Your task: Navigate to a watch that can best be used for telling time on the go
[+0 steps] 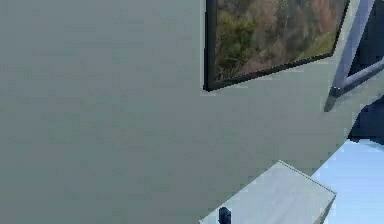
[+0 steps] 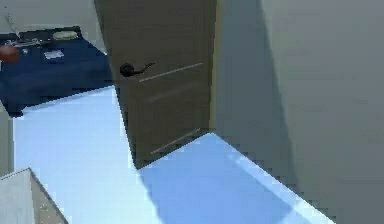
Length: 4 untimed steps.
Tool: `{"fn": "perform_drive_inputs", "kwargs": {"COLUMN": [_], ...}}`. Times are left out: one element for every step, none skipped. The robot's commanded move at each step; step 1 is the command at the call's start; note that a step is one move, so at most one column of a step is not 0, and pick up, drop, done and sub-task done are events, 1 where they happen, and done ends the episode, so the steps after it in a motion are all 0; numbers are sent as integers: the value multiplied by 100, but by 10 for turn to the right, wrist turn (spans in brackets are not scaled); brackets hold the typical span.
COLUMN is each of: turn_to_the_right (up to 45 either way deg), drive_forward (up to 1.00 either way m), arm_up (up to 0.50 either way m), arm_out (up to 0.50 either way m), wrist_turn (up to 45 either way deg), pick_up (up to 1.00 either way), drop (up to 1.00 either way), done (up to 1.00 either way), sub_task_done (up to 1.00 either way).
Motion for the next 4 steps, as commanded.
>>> {"fn": "perform_drive_inputs", "kwargs": {"turn_to_the_right": [450,420,0,240], "drive_forward": [0,0,5,0], "arm_up": [0,0,0,0], "arm_out": [0,0,0,0], "wrist_turn": [0,0,0,0], "pick_up": [0,0,0,0], "drop": [0,0,0,0], "done": [0,0,0,0], "sub_task_done": [0,0,0,0]}}
